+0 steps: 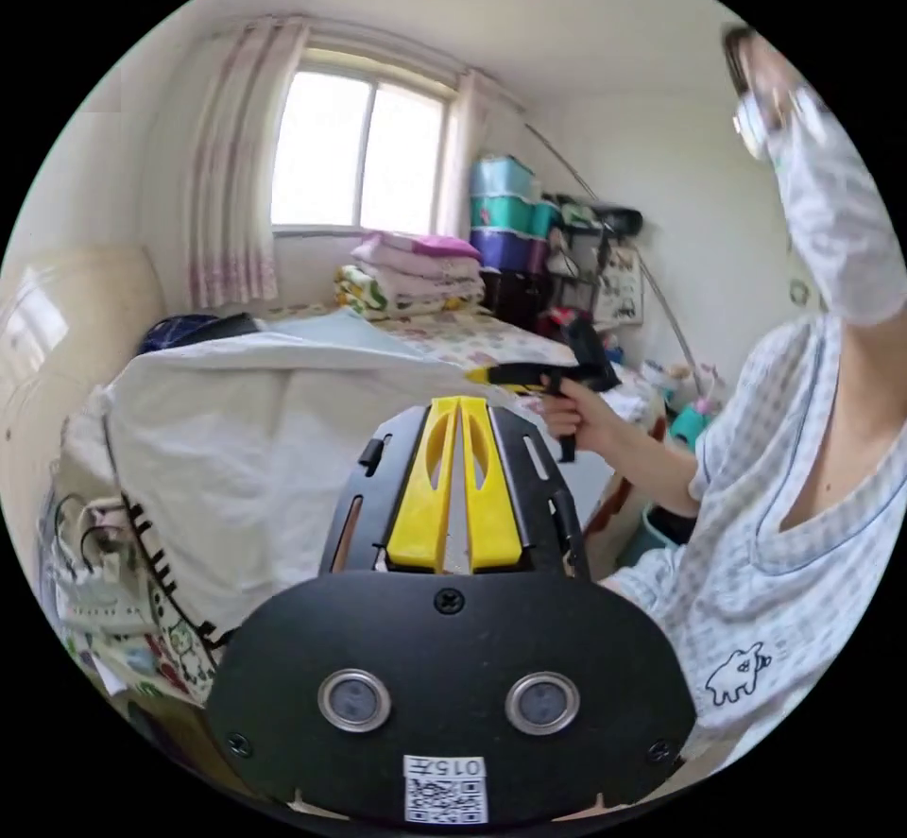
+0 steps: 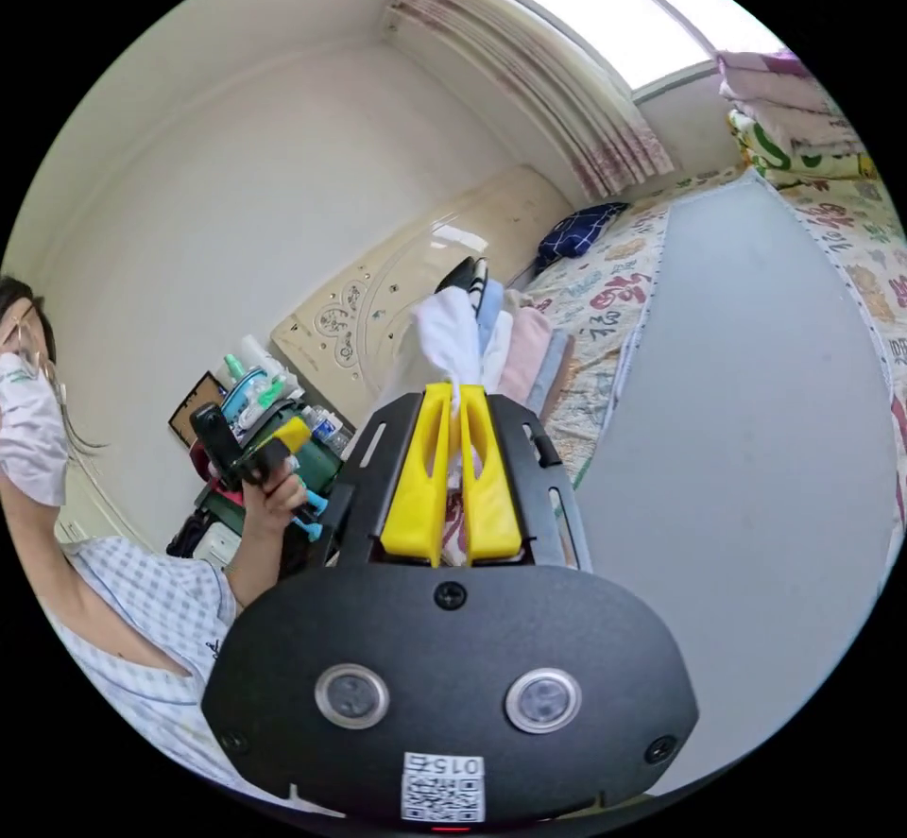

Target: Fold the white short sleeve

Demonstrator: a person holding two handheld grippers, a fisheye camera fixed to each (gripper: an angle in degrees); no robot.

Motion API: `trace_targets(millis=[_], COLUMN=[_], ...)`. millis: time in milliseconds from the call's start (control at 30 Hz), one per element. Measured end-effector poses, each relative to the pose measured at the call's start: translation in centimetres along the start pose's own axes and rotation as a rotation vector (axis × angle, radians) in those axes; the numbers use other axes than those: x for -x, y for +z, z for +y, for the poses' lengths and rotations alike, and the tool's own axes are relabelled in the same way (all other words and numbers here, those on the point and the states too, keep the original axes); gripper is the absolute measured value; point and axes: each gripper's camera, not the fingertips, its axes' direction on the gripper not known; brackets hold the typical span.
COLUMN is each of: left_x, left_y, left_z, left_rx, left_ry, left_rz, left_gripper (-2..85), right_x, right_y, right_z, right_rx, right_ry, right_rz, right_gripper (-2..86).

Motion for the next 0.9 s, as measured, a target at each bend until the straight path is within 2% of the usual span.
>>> trace_targets(millis=[100,200,333,367,500,533,600,633,700,767,833,900], left_x=[9.1,17.5,23.7,24.7,27.4,28.1,30.1,30.3,30.8,30.9,31.0,30.8], left_y=[-1.9,-2.1,-1.6,-1.9,-3.7,-4.0,-4.4,-4.4,-4.6,-4.6,-4.5,-4.0], left_z=[-1.6,-2.3,0.2,1.5,4.4,4.9,6.0,5.9,5.7,6.0,6.2,5.8], left_rx=[0.008,0.01,0.0,-0.055,-0.166,-0.186,-0.316,-0.33,-0.272,-0.249,-0.249,-0.173], left_ry=[-0.225,-0.462,-0.726,-0.767,-0.905,-0.937,-0.949,-0.941,-0.981,-1.034,-1.049,-1.046], left_rz=[-0.245,-0.186,-0.214,-0.191,-0.32,-0.301,-0.044,0.001,-0.059,-0.101,-0.05,-0.048], left_gripper=[2.3,9.6,13.7,14.2,15.2,15.6,13.0,11.7,10.0,12.1,12.1,6.0], right_x=[-0.4,0.6,2.4,3.0,5.0,5.3,6.8,7.2,8.9,10.4,12.3,14.5], right_y=[-0.9,-0.4,1.2,1.8,4.5,5.0,6.9,7.4,9.5,11.1,12.9,16.3], right_z=[0.2,0.2,0.0,-0.2,-0.7,-0.8,-1.0,-1.1,-1.3,-1.6,-1.6,-1.4], right_rx=[-0.012,-0.002,0.014,0.017,0.032,0.035,0.043,0.045,0.062,0.083,0.109,0.153], right_ry=[0.001,-0.032,-0.07,-0.078,-0.086,-0.085,-0.087,-0.087,-0.081,-0.085,-0.117,-0.152], right_rz=[0.033,0.067,0.092,0.095,0.102,0.102,0.103,0.104,0.095,0.055,0.046,0.164], right_gripper=[0.2,0.2,0.2,0.2,0.3,0.3,0.3,0.3,0.3,0.3,0.3,0.3])
